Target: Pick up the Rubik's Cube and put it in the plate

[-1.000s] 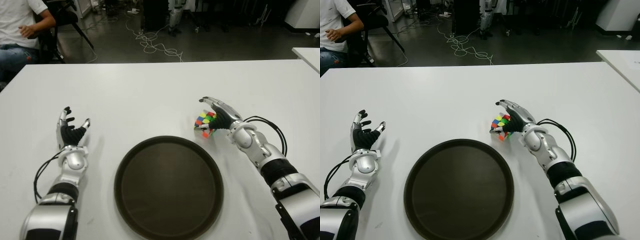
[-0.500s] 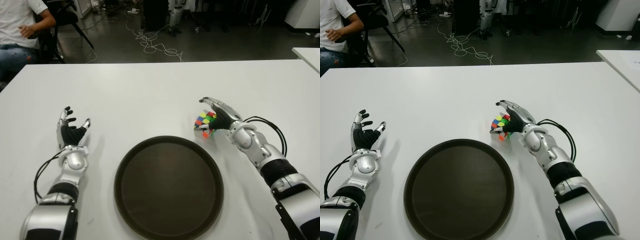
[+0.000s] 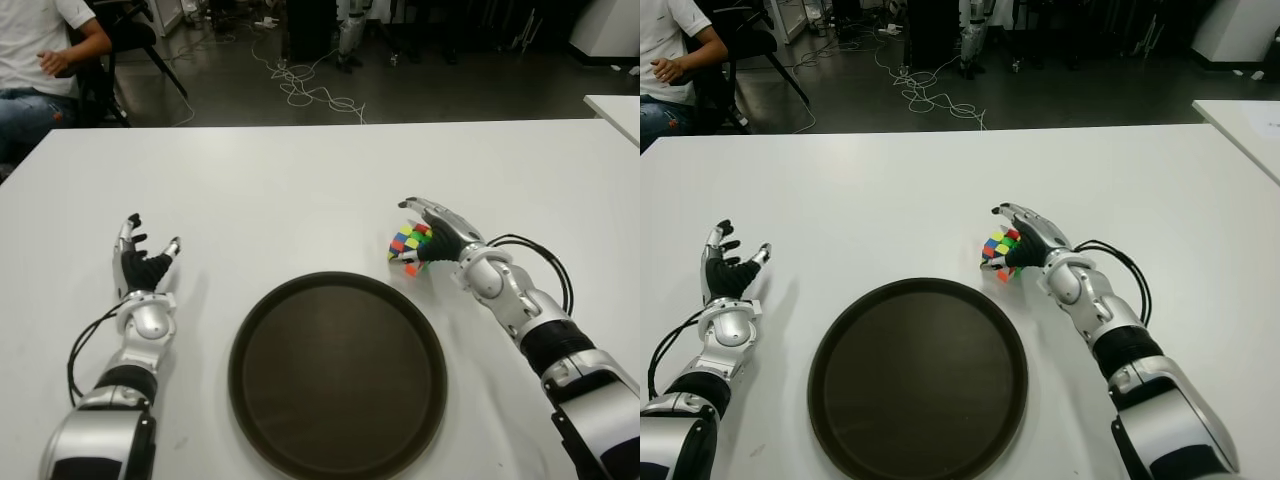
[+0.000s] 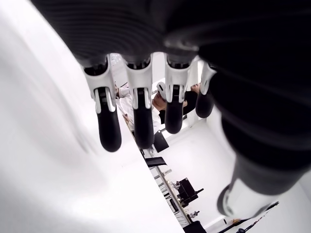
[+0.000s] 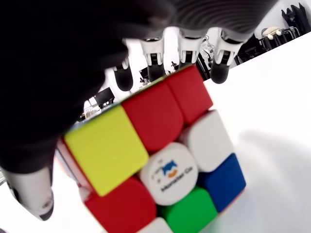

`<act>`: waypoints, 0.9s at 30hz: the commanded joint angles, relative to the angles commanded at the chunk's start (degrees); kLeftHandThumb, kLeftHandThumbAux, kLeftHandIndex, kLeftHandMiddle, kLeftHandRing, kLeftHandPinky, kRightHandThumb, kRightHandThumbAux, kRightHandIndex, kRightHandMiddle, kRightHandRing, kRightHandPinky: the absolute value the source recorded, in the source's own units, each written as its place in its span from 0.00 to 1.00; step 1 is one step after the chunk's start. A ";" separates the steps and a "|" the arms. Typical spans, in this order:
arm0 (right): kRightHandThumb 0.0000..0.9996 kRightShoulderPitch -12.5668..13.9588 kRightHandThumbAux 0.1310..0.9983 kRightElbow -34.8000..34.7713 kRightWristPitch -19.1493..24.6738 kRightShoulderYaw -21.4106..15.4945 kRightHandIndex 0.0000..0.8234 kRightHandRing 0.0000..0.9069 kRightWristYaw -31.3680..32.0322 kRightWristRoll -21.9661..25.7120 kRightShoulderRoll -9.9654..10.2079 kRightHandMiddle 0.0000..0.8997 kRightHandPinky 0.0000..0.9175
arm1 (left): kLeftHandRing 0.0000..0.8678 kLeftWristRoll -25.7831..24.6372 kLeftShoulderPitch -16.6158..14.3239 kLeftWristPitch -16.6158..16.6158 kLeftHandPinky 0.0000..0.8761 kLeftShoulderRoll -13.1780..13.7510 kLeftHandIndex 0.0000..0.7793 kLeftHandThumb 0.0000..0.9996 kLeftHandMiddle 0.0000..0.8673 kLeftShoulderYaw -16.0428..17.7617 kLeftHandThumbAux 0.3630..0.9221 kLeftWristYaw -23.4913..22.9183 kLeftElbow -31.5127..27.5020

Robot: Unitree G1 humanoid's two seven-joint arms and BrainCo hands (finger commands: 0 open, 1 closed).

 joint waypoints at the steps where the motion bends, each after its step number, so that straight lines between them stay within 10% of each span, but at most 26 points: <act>1: 0.00 0.00 0.59 0.00 -0.12 0.08 0.00 0.00 0.00 0.00 -0.01 0.00 0.00 | 0.22 0.01 0.00 -0.03 0.31 0.00 0.13 0.00 0.18 0.02 0.67 -0.01 0.00; 27: 0.00 -0.41 0.53 2.00 -1.96 1.57 0.00 0.00 -0.90 -0.61 0.11 0.00 0.00 | 0.19 0.26 0.13 -0.42 0.23 -0.10 0.12 0.00 0.16 0.01 0.67 0.07 -0.20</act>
